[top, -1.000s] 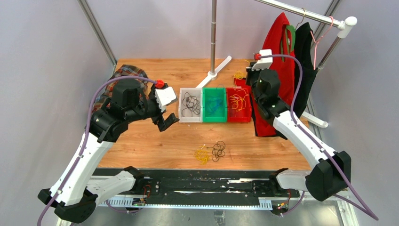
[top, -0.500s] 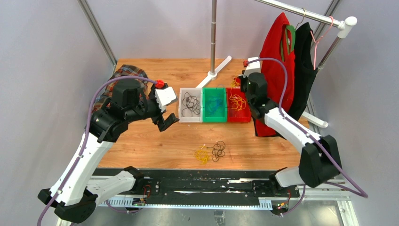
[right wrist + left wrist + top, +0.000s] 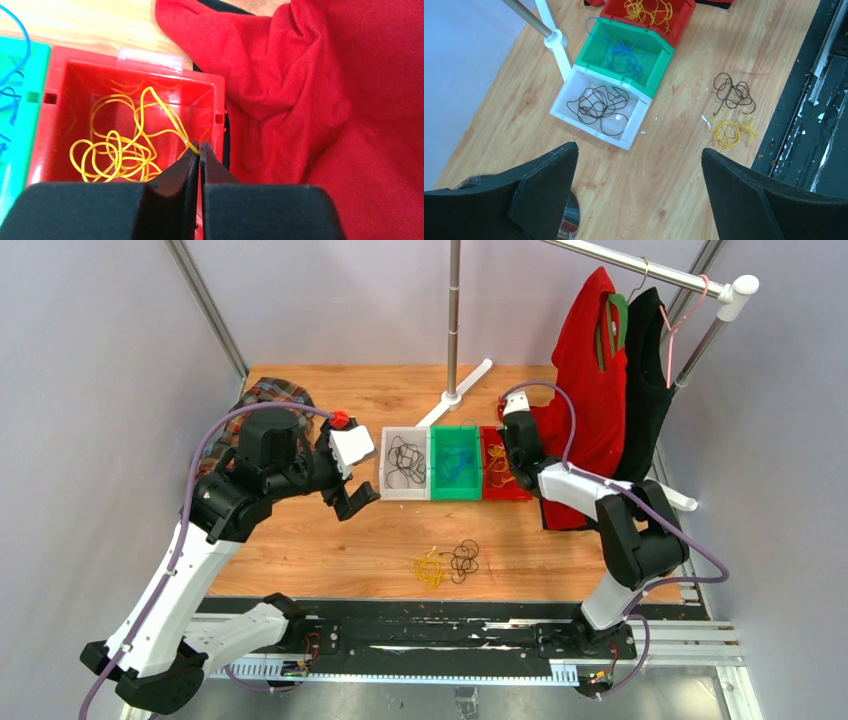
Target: Untangle the cables
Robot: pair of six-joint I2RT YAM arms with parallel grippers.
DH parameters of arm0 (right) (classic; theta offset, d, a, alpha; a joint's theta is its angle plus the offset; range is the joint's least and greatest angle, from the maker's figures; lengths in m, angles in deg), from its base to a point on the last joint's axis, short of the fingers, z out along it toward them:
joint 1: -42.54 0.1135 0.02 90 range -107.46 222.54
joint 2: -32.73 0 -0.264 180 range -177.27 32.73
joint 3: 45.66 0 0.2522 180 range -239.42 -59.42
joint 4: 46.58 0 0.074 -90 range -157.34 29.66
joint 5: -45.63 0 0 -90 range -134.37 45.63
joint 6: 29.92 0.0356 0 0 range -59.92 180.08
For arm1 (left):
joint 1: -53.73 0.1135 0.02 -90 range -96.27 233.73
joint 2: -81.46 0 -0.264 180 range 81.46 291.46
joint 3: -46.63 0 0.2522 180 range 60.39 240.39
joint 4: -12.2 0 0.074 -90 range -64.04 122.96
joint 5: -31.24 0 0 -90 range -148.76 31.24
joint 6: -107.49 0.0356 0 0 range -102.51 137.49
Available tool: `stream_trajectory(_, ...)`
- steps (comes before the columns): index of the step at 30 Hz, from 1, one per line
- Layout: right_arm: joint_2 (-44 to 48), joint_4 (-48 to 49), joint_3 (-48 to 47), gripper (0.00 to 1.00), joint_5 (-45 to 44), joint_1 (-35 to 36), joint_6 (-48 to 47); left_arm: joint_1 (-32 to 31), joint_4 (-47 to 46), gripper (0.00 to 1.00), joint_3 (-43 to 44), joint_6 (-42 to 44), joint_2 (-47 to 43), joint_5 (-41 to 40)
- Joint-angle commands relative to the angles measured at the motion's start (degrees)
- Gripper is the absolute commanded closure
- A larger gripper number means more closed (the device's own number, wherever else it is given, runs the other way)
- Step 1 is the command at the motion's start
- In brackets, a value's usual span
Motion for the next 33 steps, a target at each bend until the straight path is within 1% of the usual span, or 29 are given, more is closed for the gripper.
stream_trajectory(1, -2.20, -2.46, -3.37, 0.99, -2.66, -0.62, -2.13, -0.28, -0.25, 0.02, 0.83, 0.69, -0.89, 0.30)
stream_trajectory(2, -2.84, -3.55, -4.37, 0.99, -2.37, -0.61, -2.29, -0.28, -0.16, 0.02, 0.88, 0.74, -0.86, 0.25)
stream_trajectory(3, -3.32, -5.11, -5.60, 0.96, -2.05, -0.61, -2.13, -0.28, -0.20, 0.02, 0.91, 0.78, -0.80, 0.13)
stream_trajectory(5, -3.53, -8.92, -8.18, 0.84, -1.64, -0.58, -0.94, -0.28, -0.03, 0.02, 0.97, 1.07, -0.73, -0.07)
stream_trajectory(10, -0.25, -11.50, -9.14, 0.63, 0.59, -0.43, 0.59, -0.28, 1.03, 0.02, 0.84, 1.66, 0.23, -1.00)
stream_trajectory(11, 0.60, -12.06, -9.22, 0.62, 1.76, -0.43, 0.84, -0.28, 1.39, 0.02, 0.83, 1.62, 0.73, -1.44)
stream_trajectory(14, 3.60, -13.36, -9.03, 0.53, 3.20, -0.43, 1.98, -0.28, 2.43, 0.02, 1.40, 1.00, 2.52, -2.37)
stream_trajectory(16, 5.26, -13.56, -8.38, 0.51, 4.61, -0.43, 2.75, -0.28, 2.87, 0.02, 1.41, 0.99, 3.41, -2.20)
stream_trajectory(20, 6.76, -13.38, -7.24, 0.51, 6.34, -0.43, 4.64, -0.28, 2.96, 0.02, 0.56, 0.62, 4.35, -1.51)
stream_trajectory(24, 9.17, -13.31, -5.52, 0.52, 9.32, -0.43, 7.64, -0.28, 2.98, 0.01, -2.13, 0.90, 4.94, -0.36)
stream_trajectory(26, 11.79, -13.42, -4.20, 0.52, 10.68, -0.03, 10.07, -0.28, 3.00, 0.00, -3.93, 0.57, 6.09, 0.91)
stream_trajectory(28, 14.77, -12.73, -1.97, 0.51, 10.79, 1.64, 11.86, -0.28, 2.90, 0.03, -6.20, 0.01, 8.11, 3.35)
stream_trajectory(31, 19.40, -8.91, 3.54, 0.50, 7.00, 6.52, 12.35, -0.36, 2.27, 0.07, -9.22, -1.75, 12.76, 7.43)
stream_trajectory(33, 22.13, -7.05, 7.57, 0.50, 5.89, 9.27, 13.73, -1.23, 0.73, 0.08, -11.16, -2.71, 15.98, 8.13)
